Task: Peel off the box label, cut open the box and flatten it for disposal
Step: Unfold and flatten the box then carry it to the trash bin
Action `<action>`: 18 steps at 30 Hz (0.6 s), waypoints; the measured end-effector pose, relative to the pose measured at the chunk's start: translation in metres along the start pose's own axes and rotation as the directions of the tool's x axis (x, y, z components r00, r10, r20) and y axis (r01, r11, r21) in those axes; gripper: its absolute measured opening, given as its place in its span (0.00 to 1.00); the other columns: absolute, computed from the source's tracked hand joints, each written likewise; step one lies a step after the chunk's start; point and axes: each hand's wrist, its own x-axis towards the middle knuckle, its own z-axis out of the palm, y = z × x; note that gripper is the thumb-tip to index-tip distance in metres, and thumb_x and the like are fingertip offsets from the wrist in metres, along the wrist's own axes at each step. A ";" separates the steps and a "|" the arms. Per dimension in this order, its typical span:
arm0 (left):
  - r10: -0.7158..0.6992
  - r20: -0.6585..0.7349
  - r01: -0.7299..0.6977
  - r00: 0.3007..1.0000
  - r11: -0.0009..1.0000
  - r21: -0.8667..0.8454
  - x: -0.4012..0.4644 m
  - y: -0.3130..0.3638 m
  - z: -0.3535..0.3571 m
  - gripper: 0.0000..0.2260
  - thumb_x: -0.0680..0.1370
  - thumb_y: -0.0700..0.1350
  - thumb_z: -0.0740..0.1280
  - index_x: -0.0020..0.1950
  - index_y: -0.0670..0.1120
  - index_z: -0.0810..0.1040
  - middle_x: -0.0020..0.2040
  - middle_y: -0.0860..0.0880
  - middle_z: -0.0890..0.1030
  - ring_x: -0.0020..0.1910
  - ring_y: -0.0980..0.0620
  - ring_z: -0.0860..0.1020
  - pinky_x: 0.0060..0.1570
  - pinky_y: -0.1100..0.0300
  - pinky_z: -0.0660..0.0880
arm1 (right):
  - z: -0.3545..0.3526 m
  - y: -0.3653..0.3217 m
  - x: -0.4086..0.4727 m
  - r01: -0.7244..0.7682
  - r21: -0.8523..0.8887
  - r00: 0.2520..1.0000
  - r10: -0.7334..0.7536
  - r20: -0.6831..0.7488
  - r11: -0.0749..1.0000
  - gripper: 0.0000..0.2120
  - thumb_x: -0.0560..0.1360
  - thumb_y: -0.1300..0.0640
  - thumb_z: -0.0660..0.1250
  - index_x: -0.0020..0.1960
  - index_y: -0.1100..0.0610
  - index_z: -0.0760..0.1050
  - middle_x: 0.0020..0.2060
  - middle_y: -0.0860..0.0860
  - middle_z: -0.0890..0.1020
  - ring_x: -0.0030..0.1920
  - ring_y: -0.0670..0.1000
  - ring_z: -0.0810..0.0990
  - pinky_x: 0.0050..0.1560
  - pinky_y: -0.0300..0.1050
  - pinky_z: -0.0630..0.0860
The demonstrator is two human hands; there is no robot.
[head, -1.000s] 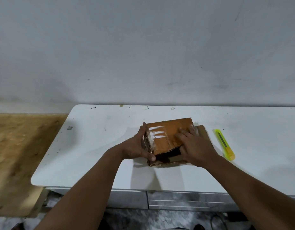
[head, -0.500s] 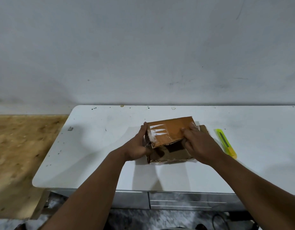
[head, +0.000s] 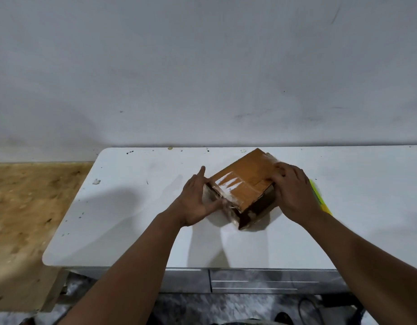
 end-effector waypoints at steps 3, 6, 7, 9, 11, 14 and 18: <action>0.016 -0.017 -0.016 1.000 0.999 0.045 0.010 0.004 -0.003 0.35 0.74 0.62 0.71 0.75 0.47 0.66 0.74 0.53 0.71 0.76 0.50 0.64 0.72 0.54 0.64 | 0.006 0.002 0.008 -0.077 0.117 0.996 0.081 -0.028 0.990 0.24 0.73 0.54 0.48 0.62 0.53 0.76 0.66 0.59 0.72 0.66 0.63 0.69 0.65 0.59 0.70; 0.047 -0.007 -0.046 0.999 0.995 0.090 0.017 0.010 -0.004 0.29 0.70 0.64 0.72 0.64 0.49 0.71 0.61 0.52 0.78 0.62 0.49 0.76 0.58 0.54 0.73 | 0.010 -0.002 0.013 -0.106 0.211 0.991 0.122 -0.062 0.972 0.25 0.74 0.54 0.48 0.66 0.57 0.73 0.67 0.59 0.71 0.67 0.62 0.69 0.68 0.55 0.67; 0.049 0.008 -0.050 0.999 0.993 0.110 0.018 0.013 -0.004 0.31 0.68 0.66 0.71 0.65 0.52 0.70 0.60 0.52 0.77 0.60 0.50 0.76 0.58 0.53 0.74 | 0.011 -0.003 0.014 -0.107 0.229 0.990 0.126 -0.068 0.968 0.26 0.74 0.54 0.48 0.67 0.58 0.73 0.67 0.59 0.71 0.67 0.62 0.69 0.69 0.55 0.67; 0.051 0.044 -0.058 0.998 0.983 0.173 0.020 0.017 -0.003 0.37 0.65 0.72 0.66 0.71 0.59 0.68 0.60 0.52 0.74 0.62 0.49 0.74 0.62 0.52 0.73 | 0.012 -0.003 0.016 -0.111 0.254 0.988 0.134 -0.074 0.961 0.26 0.74 0.55 0.49 0.66 0.61 0.73 0.68 0.61 0.71 0.68 0.63 0.69 0.70 0.55 0.66; 0.038 0.060 -0.051 0.997 0.972 0.231 0.024 0.020 -0.003 0.41 0.63 0.77 0.61 0.74 0.64 0.66 0.59 0.52 0.72 0.63 0.48 0.72 0.65 0.51 0.71 | 0.012 -0.002 0.017 -0.153 0.293 0.981 0.181 -0.072 0.944 0.22 0.75 0.59 0.53 0.65 0.63 0.73 0.69 0.63 0.68 0.69 0.65 0.67 0.71 0.57 0.64; 0.023 0.061 -0.036 0.998 0.974 0.222 0.032 0.021 -0.008 0.37 0.65 0.79 0.59 0.71 0.66 0.70 0.55 0.52 0.73 0.61 0.49 0.74 0.65 0.50 0.72 | 0.012 -0.001 0.018 -0.199 0.369 0.958 0.259 -0.120 0.908 0.20 0.74 0.66 0.63 0.66 0.64 0.69 0.71 0.64 0.64 0.70 0.66 0.66 0.70 0.59 0.65; 0.057 0.090 -0.075 0.994 0.974 0.212 0.037 0.022 -0.013 0.26 0.74 0.69 0.67 0.70 0.63 0.73 0.53 0.50 0.75 0.55 0.51 0.77 0.63 0.52 0.74 | 0.007 -0.001 0.022 -0.309 0.487 0.904 0.412 -0.118 0.817 0.18 0.73 0.63 0.68 0.60 0.62 0.68 0.56 0.59 0.75 0.56 0.61 0.75 0.52 0.48 0.71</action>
